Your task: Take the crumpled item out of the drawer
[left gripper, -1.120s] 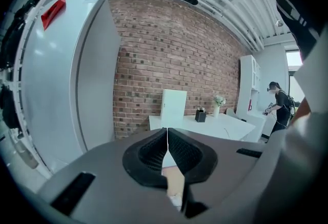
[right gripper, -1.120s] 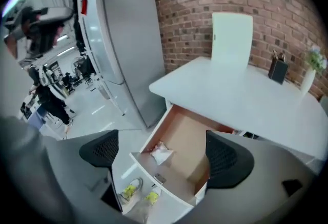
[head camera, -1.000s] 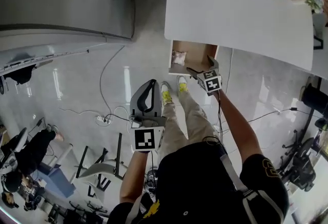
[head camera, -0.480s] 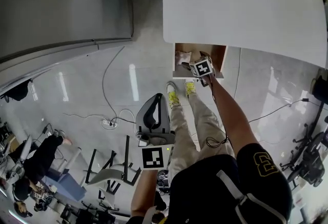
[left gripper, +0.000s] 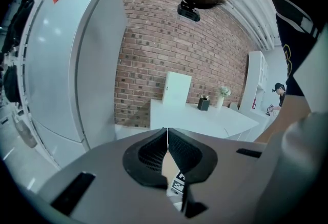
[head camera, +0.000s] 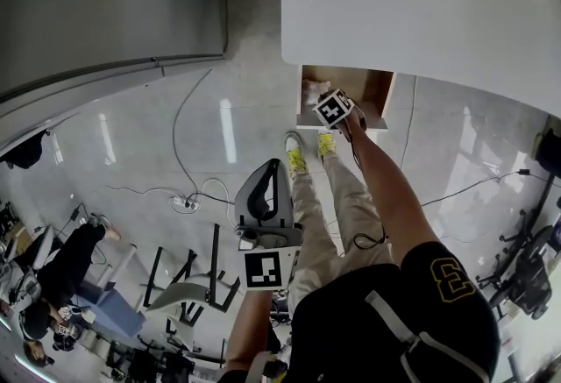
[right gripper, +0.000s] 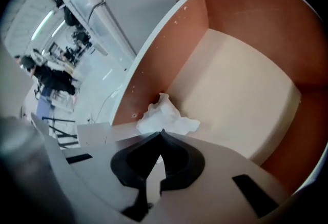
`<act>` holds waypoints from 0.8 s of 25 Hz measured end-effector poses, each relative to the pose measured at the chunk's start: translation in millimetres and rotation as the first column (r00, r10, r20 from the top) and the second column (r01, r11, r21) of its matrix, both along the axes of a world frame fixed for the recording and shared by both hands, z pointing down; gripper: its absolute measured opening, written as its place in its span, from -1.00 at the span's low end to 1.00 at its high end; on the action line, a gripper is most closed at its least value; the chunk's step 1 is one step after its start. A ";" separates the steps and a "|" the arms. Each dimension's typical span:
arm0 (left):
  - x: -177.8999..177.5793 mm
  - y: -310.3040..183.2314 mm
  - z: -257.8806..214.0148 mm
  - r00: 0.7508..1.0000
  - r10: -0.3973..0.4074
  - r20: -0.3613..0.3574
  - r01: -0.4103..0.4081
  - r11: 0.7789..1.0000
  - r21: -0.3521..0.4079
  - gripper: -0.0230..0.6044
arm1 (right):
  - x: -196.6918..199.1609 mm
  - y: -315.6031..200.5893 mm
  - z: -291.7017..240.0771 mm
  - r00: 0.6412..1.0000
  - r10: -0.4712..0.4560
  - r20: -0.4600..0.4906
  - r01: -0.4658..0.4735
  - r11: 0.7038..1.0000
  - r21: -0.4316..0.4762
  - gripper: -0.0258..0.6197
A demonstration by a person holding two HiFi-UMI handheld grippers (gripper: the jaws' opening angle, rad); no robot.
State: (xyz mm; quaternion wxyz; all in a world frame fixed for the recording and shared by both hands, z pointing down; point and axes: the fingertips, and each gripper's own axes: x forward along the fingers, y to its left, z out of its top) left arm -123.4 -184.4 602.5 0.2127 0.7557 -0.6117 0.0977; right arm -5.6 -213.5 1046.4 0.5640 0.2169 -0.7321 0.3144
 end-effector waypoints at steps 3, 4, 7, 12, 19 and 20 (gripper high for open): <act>-0.2 -2.7 -8.2 1.000 -0.006 0.000 0.006 1.000 0.015 -0.86 | 0.4 -0.6 -13.4 0.997 0.060 0.046 -0.060 0.998 0.013 -0.85; 1.1 -4.1 -11.7 1.000 -0.007 0.000 0.007 1.000 0.020 -0.86 | 1.5 -3.1 -18.2 0.996 0.064 0.065 -0.066 0.997 0.028 -0.85; 4.3 -8.3 -22.8 1.000 0.012 0.025 -0.013 0.998 0.057 -0.86 | 11.4 -11.3 -36.7 0.993 0.084 0.086 -0.089 0.994 0.058 -0.85; 8.5 -7.3 -43.1 0.998 0.043 0.048 -0.048 0.994 0.096 -0.86 | 25.1 7.9 -88.3 0.969 0.196 0.149 -0.201 0.979 0.022 -0.85; 29.5 -12.0 -96.9 0.994 0.099 0.046 -0.105 0.985 0.138 -0.86 | 42.8 -13.3 -225.1 0.948 0.157 0.276 -0.224 0.948 0.228 -0.85; 30.4 -12.0 -106.1 0.993 0.105 0.046 -0.111 0.983 0.146 -0.86 | 44.6 -15.0 -245.2 0.942 0.164 0.294 -0.241 0.939 0.247 -0.85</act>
